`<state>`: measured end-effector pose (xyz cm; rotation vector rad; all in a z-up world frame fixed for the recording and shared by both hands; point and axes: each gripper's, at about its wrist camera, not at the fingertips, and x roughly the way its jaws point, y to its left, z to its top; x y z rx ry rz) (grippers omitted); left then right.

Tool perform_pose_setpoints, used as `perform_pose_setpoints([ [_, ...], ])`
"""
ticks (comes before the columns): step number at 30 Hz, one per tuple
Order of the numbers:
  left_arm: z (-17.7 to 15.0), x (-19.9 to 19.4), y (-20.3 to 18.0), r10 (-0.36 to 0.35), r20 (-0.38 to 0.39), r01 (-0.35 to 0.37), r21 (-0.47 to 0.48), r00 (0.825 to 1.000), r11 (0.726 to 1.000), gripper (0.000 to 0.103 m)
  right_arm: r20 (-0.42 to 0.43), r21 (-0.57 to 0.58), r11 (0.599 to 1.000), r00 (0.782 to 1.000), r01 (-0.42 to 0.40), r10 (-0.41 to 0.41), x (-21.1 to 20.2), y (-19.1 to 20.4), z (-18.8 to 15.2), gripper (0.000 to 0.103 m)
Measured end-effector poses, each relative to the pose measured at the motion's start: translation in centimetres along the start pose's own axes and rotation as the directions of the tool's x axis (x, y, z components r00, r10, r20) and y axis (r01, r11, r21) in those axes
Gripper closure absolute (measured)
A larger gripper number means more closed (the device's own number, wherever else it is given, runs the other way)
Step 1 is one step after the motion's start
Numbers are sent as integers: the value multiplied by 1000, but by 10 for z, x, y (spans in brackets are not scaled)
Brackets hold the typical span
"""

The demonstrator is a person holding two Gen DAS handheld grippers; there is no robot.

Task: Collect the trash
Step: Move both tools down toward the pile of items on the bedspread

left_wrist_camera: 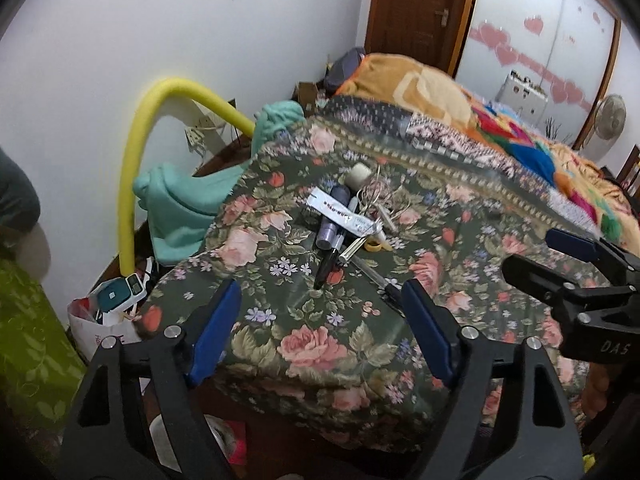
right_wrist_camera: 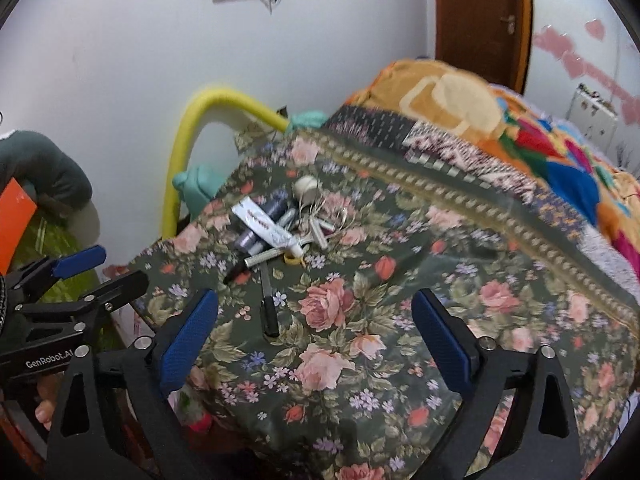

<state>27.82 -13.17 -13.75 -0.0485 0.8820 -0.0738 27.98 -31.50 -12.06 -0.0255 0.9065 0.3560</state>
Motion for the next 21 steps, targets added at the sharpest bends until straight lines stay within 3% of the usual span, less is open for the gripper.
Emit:
perform_pose_setpoints([
  [6,2,43,5,-17,-50,17,-13,999,1000,22,-96,-7,997,992,-83,82,55,-1,2,31],
  [14,-2,93,16,-52,-137,48,-35,989,998,57,-185,-48,986,971,-160,149,107,10,-5,60],
  [21,-1,120,19,-69,-169,68,-10,983,998,63,-212,-88,975,961,-202,180,129,23,-7,76],
])
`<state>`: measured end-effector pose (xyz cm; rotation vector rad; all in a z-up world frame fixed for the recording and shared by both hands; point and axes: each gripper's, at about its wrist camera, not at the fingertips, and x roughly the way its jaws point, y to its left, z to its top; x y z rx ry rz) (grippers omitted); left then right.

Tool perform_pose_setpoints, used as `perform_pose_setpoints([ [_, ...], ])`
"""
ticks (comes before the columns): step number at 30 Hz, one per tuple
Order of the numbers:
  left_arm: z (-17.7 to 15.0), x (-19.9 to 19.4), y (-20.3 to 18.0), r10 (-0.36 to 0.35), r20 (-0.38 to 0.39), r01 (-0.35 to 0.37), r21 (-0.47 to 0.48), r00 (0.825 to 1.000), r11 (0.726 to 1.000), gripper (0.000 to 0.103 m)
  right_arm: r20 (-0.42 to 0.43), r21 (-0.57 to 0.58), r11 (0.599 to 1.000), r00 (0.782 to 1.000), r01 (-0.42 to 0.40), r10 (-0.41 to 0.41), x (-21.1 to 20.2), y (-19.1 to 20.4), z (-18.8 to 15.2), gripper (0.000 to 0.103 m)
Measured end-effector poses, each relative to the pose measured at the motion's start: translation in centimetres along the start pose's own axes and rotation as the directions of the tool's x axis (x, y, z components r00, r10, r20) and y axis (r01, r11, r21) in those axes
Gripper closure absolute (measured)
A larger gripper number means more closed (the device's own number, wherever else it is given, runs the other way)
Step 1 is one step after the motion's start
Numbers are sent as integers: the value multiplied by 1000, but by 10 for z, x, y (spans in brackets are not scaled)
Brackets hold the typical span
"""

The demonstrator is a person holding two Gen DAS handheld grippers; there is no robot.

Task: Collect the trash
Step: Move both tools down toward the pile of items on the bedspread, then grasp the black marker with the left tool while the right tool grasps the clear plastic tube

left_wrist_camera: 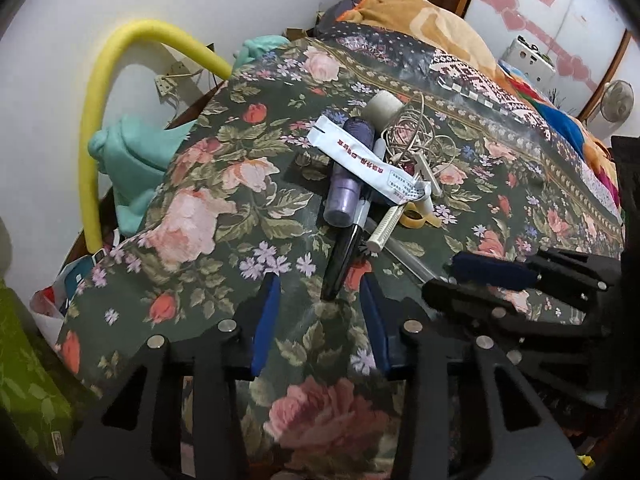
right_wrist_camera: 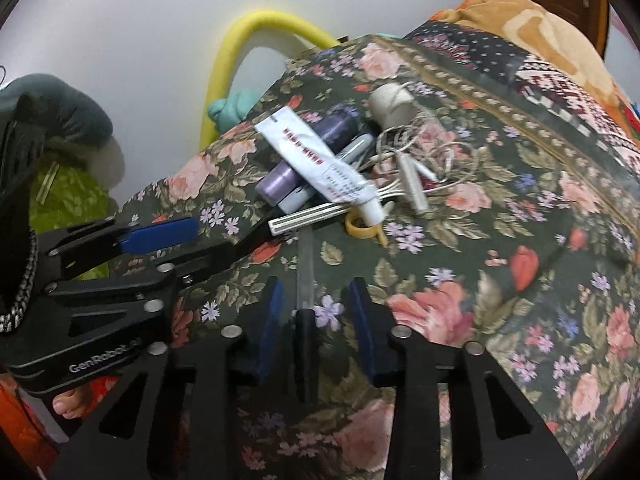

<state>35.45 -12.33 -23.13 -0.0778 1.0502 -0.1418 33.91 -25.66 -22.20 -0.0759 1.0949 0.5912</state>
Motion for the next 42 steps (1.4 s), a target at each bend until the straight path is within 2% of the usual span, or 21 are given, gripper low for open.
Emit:
perform_pose_setpoints([
  [2,2,6,0,2,-2,-2,8,1000,1000,68,15,-18,1000,1000,15,-15,1,3,-1,78],
  [5,4,13,-1,7,2,-7,12,1000,1000,72,20,-35,999,1000,22,-21,4,6,-2,93],
  [6,5,13,-1,7,10,-7,15,1000,1000,73,20,-36,999,1000,16,-15,4,6,-2,93],
  [10,7,15,-7,-13,20,12,28,1000,1000,92,27,-37,999,1000,14,-13,0,6,-6,94],
  [14,5,11,-14,0,8,0,45,1000,999,94,25,-28,999,999,27,-26,-8,2,-12,94],
  [19,-6,-6,-14,-32,-26,32,26,999,999,100,16,7,999,999,49,-49,-24,-15,-23,95],
  [22,-16,-17,-13,-38,-48,39,16,998,999,101,7,36,996,997,77,-77,-33,-29,-32,95],
  [27,-30,-27,-17,-40,-81,43,32,996,999,101,-27,118,989,996,90,-87,-40,-57,-48,95],
  [30,-28,-26,-18,-11,-91,15,47,996,999,86,-50,152,983,994,107,-101,-36,-69,-53,95],
  [32,-22,-25,-16,9,-71,-6,46,997,999,68,-56,177,979,994,104,-96,-34,-75,-54,95],
  [33,-18,-24,-15,11,-61,-8,44,998,999,67,-55,183,978,994,104,-95,-34,-76,-55,95],
  [38,-1,-1,-13,4,-66,0,62,998,998,66,-47,197,975,994,105,-98,-29,-80,-51,95],
  [41,3,15,-13,8,-82,-1,74,997,997,66,-68,224,971,996,80,-66,-18,-84,-48,94],
  [42,4,17,-12,-4,-67,8,65,998,998,66,-58,238,969,997,71,-59,-17,-84,-46,94],
])
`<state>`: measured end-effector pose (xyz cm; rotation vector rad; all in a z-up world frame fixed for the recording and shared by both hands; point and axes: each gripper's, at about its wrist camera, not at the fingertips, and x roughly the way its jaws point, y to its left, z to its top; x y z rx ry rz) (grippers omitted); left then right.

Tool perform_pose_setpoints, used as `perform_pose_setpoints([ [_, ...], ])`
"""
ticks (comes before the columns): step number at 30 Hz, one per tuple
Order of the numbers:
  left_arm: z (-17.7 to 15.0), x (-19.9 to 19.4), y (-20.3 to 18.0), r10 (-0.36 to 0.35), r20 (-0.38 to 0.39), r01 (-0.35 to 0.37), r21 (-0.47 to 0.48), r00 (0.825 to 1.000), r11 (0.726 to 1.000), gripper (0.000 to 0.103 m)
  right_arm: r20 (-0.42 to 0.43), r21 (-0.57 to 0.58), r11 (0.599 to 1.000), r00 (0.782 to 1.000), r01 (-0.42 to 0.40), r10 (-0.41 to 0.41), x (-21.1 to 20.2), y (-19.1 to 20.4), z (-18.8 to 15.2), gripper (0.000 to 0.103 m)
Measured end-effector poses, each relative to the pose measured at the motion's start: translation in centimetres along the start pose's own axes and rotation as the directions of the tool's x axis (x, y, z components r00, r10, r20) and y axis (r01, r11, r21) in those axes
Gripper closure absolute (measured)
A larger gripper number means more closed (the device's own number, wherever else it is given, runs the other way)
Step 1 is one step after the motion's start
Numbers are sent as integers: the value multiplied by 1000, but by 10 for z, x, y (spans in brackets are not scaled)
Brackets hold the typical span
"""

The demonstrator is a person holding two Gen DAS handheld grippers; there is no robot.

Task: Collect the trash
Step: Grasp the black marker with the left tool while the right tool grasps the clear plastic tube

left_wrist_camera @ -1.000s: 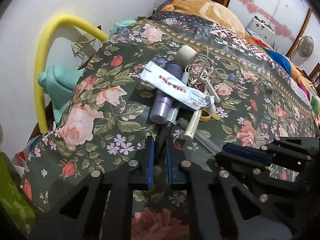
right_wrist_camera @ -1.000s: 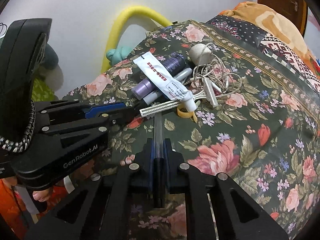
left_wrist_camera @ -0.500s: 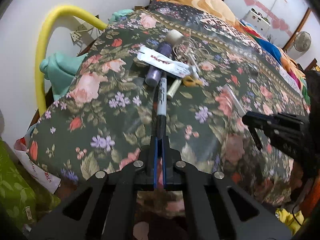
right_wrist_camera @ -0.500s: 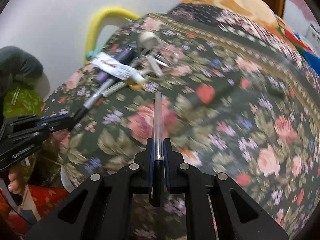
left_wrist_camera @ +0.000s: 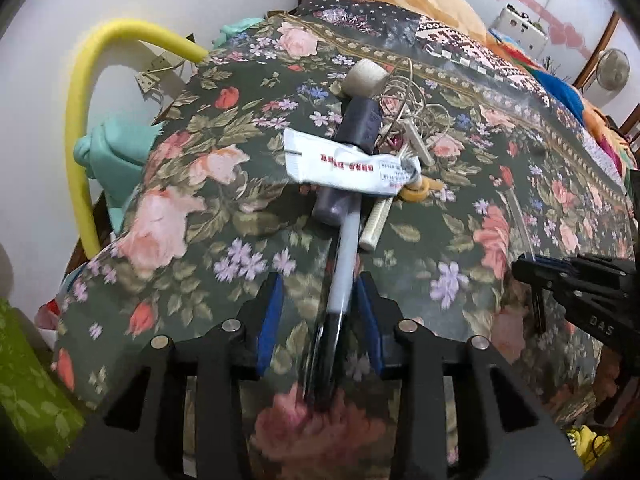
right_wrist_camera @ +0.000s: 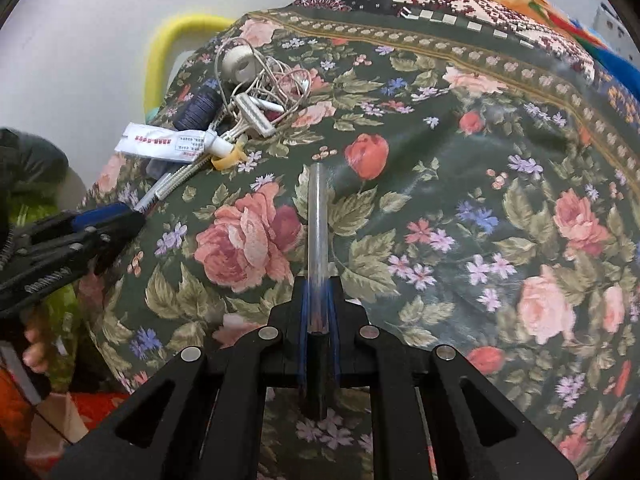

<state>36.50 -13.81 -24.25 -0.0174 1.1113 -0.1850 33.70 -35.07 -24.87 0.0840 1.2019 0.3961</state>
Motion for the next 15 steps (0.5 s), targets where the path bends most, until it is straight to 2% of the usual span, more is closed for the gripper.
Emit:
perform_pose_setpoints([
  [4,3,4,-2,-9,10,9,-16,1000,1000,66,-5,36,999,999,-34,34,9,-1,4,94],
  [5,3,5,-4,-3,12,3,-11,1000,1000,69,3,39,999,999,-33,33,9,0,4,94],
  [6,3,5,-6,-6,11,6,-7,1000,1000,74,6,38,999,1000,-29,29,11,1,7,94],
  [7,3,6,-8,-23,5,23,-7,1000,1000,85,11,36,999,1000,-23,22,11,2,7,95],
  [8,3,5,-10,-32,1,32,-10,999,999,91,13,34,999,1000,-18,17,10,3,7,95],
  [11,3,2,-16,-25,-11,25,-9,1000,1000,93,25,27,1000,1000,9,-10,4,7,6,95],
  [15,-4,-9,-19,-64,-28,63,-31,998,998,93,57,18,1000,998,15,-16,-17,14,5,95],
])
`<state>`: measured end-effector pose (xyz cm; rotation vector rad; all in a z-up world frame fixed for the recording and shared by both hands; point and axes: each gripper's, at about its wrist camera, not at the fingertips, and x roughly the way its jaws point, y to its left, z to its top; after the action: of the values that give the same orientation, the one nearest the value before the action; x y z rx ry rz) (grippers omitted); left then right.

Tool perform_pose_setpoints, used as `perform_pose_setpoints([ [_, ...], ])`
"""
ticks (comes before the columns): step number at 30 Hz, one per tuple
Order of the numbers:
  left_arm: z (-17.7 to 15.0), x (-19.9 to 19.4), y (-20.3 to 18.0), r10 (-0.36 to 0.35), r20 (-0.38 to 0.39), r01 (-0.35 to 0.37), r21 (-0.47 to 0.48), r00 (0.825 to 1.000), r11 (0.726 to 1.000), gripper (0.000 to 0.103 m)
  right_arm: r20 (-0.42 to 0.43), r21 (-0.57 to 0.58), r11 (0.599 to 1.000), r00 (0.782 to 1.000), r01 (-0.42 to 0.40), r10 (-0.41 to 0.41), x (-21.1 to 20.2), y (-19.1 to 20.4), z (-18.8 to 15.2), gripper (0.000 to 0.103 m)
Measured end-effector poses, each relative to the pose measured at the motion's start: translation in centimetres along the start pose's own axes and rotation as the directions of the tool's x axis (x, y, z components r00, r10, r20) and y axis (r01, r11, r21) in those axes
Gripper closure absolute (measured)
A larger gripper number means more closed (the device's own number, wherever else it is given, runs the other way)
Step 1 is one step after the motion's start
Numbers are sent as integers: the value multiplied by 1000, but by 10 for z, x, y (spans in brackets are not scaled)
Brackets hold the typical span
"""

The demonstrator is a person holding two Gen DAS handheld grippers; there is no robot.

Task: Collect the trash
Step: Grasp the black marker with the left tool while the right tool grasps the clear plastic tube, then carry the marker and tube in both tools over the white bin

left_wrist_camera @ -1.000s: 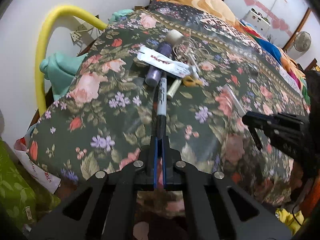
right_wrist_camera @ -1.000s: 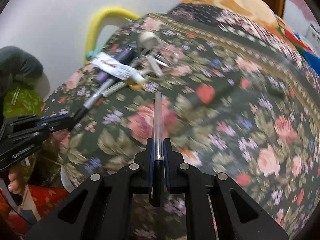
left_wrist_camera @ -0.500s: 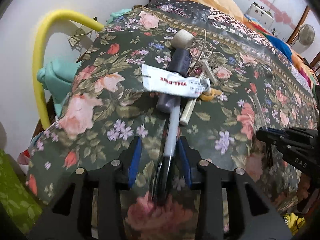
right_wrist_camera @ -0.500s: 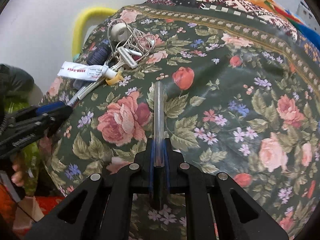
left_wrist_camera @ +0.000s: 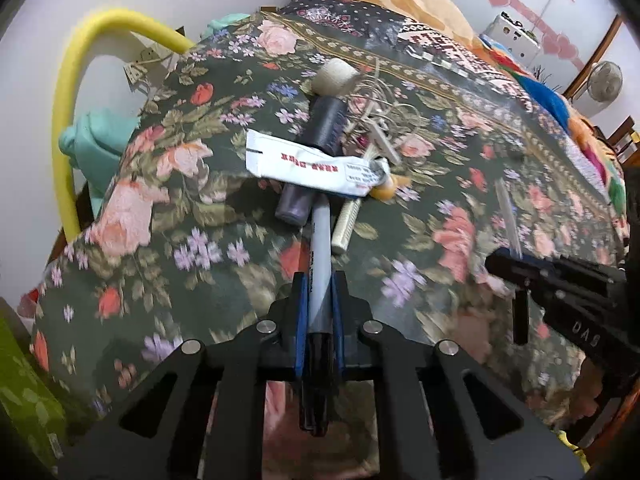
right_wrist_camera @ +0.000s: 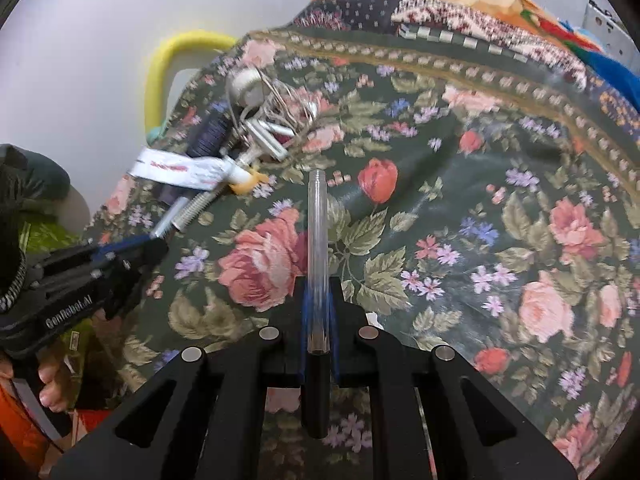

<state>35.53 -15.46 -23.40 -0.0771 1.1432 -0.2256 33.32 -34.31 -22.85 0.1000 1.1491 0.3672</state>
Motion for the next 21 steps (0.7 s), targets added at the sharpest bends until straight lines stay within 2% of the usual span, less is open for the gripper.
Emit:
perform_pose_setpoints([
  [6,-19,-29,-6,-10,15,10,-9,1000,1000,93,59,-17,1000,998,6,-4,-37,15,1,95],
  [12,-27,-78,-7,-12,91,15,-33,996,999,93,112,-45,999,994,-4,9,-74,36,-1,95],
  [21,-50,-170,8,54,253,-40,-63,966,997,93,207,-135,990,976,-34,62,-129,98,-7,95],
])
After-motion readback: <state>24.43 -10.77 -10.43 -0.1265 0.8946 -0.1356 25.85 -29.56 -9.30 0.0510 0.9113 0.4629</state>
